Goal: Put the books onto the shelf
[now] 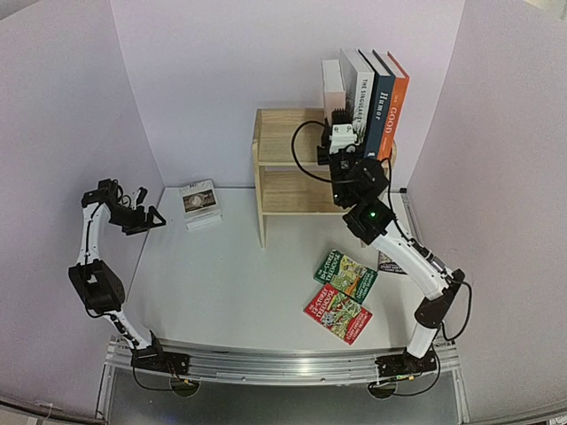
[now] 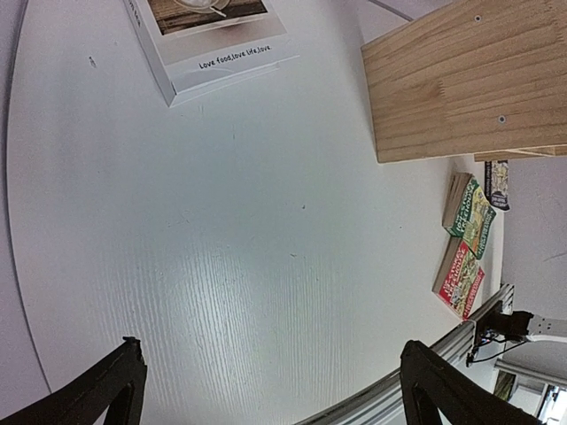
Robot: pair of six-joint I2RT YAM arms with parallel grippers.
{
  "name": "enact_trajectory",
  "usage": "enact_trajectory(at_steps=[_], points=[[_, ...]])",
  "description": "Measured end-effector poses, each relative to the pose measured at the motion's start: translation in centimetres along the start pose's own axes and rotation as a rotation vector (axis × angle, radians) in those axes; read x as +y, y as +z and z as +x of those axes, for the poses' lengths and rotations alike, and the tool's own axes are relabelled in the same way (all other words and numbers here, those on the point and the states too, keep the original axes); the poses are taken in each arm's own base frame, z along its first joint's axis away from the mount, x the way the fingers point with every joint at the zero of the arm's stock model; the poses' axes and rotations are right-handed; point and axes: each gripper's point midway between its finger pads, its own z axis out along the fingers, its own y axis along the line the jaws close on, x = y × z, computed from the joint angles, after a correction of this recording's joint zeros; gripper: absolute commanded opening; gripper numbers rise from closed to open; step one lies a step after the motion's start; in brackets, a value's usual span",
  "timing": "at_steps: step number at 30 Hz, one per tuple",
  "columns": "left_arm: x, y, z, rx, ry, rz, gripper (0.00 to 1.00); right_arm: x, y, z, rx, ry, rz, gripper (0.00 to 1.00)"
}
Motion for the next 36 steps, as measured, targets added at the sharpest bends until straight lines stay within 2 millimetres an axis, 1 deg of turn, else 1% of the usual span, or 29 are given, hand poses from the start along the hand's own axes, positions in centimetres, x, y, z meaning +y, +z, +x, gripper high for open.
enact_trajectory(at_steps=[2, 5, 12, 18, 19, 21, 26, 27, 32, 36], points=[[0.0, 0.2, 0.2, 0.006, -0.006, 0.005, 1.00, -0.5, 0.8, 1.5, 0.012, 0.001, 0.002, 0.09], [0.2, 0.5, 0.6, 0.019, -0.016, 0.008, 1.00, -0.9, 1.7, 2.9, 0.024, 0.008, 0.004, 0.09], [0.2, 0.7, 0.8, 0.026, -0.023, 0.017, 1.00, -1.4, 2.8, 4.9, 0.037, 0.051, 0.009, 0.10], [0.2, 0.9, 1.0, 0.033, -0.028, 0.020, 1.00, -0.9, 4.0, 6.6, 0.052, 0.052, 0.021, 0.13], [0.2, 0.9, 1.1, 0.035, -0.030, 0.020, 1.00, -0.8, 4.2, 6.9, 0.053, 0.050, 0.023, 0.15], [0.2, 1.0, 1.2, 0.038, -0.033, 0.024, 1.00, -0.5, 4.7, 7.5, 0.057, 0.041, 0.028, 0.21], [0.1, 1.2, 1.5, 0.043, -0.038, 0.035, 1.00, -0.5, 5.1, 7.8, 0.053, 0.042, 0.035, 0.43], [0.1, 1.2, 1.6, 0.045, -0.040, 0.037, 1.00, -0.5, 5.1, 7.8, 0.053, 0.043, 0.035, 0.46], [0.0, 1.3, 1.6, 0.047, -0.043, 0.043, 1.00, -0.8, 5.1, 7.9, 0.055, 0.044, 0.043, 0.54], [0.0, 1.3, 1.6, 0.046, -0.042, 0.046, 1.00, -0.9, 5.2, 8.2, 0.059, 0.044, 0.053, 0.56]])
